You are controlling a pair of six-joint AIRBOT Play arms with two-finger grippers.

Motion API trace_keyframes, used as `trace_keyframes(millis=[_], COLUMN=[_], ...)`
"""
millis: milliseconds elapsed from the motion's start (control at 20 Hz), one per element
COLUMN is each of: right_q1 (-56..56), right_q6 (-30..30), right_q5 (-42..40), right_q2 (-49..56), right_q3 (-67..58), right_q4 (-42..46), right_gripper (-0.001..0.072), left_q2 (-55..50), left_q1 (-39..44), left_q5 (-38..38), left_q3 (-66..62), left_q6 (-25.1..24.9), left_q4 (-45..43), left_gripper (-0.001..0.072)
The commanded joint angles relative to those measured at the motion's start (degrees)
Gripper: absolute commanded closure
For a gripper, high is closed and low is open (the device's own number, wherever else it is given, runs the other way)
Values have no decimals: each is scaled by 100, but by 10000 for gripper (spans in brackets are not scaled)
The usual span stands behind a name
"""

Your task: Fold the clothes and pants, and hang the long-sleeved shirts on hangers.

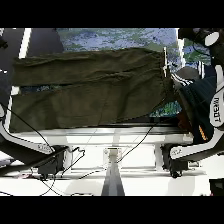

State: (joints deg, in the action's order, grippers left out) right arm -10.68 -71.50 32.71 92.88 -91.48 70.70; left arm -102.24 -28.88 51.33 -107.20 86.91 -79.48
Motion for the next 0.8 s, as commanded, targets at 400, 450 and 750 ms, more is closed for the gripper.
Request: trace_keyframes(millis=[400, 450, 750], right_q1=[-4, -4, 0], right_q6=[15, 15, 15], right_q5=[2667, 2697, 2778], right_q2=[-1097, -1097, -1097], right_q3=[-4, -2, 0], right_q4=[295, 295, 284], right_gripper=[106, 105, 105], left_q2=[2135, 2522, 4221], left_q1=[-859, -1093, -3012], left_q5=[3781, 3550, 1504], left_q3=[1902, 2542, 5984], left_q6=[-284, -297, -535], left_q4=[-1657, -1648, -369], left_gripper=[230, 230, 230])
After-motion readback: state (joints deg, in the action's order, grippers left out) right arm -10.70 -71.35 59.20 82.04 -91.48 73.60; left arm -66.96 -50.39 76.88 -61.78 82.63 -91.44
